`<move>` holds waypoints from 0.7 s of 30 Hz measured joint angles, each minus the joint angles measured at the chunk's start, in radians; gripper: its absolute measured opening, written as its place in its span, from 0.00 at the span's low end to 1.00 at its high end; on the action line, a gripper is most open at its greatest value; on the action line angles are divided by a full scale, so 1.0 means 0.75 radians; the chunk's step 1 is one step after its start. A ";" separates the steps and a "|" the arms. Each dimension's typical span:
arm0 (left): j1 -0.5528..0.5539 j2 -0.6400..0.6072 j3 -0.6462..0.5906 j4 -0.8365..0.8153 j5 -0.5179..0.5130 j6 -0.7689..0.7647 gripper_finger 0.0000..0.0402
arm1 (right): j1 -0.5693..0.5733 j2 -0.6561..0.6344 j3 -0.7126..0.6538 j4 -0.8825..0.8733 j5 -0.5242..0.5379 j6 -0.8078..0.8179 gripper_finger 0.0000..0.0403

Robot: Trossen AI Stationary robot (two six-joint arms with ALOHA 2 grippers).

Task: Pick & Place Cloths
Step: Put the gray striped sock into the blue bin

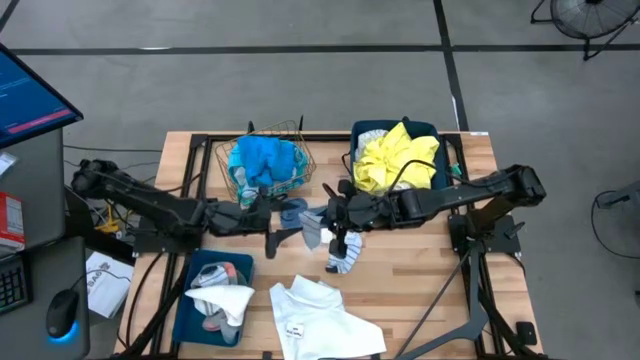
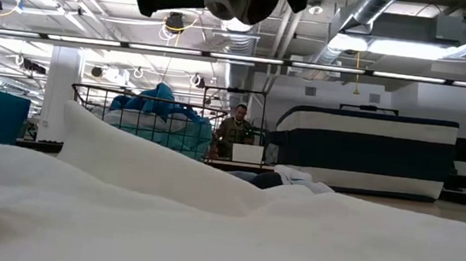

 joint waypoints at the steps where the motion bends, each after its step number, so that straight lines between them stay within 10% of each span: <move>1: 0.013 0.000 0.000 0.000 0.006 0.001 0.69 | 0.006 0.001 0.000 0.003 -0.004 0.000 0.00; 9: 0.114 0.000 0.000 0.011 0.284 -0.004 0.68 | 0.024 0.001 0.000 0.060 -0.004 -0.001 0.00; 21: 0.127 0.000 0.000 0.074 0.333 -0.001 0.65 | 0.032 0.023 -0.003 0.088 -0.047 -0.001 0.00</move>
